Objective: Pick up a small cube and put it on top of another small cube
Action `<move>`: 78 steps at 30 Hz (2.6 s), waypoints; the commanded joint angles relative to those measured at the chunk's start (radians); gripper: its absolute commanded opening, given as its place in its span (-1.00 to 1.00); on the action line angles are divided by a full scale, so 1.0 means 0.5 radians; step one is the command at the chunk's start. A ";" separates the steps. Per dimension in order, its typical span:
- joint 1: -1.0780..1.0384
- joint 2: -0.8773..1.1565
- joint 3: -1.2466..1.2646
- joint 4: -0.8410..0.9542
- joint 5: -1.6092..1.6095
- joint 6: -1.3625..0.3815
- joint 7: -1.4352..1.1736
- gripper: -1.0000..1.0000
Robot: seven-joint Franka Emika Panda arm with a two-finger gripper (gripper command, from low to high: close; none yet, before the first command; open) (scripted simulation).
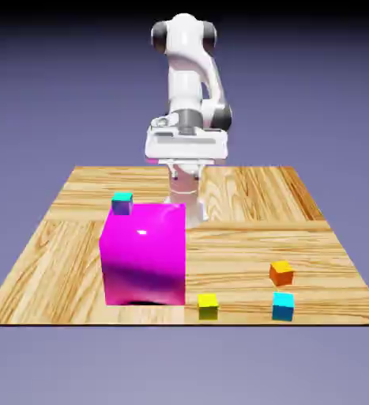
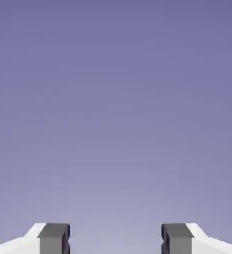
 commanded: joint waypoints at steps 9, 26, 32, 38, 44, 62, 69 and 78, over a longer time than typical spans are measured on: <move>-0.049 0.652 0.118 0.563 -0.061 -0.640 0.082 0.00; -0.143 1.885 0.342 1.627 -0.175 -1.849 0.237 0.00; -0.176 2.320 0.421 2.003 -0.216 -2.276 0.292 0.00; -0.178 2.502 0.407 1.870 -0.257 -2.033 0.320 0.00; -0.214 2.363 0.409 2.071 -0.195 -2.315 0.256 -1.00; -0.327 1.066 -0.592 1.532 -0.051 -2.879 -0.082 -1.00; -0.205 0.789 -0.762 1.314 -0.130 -3.134 0.021 -1.00; -0.214 0.748 -0.769 1.004 -0.150 -2.863 0.036 1.00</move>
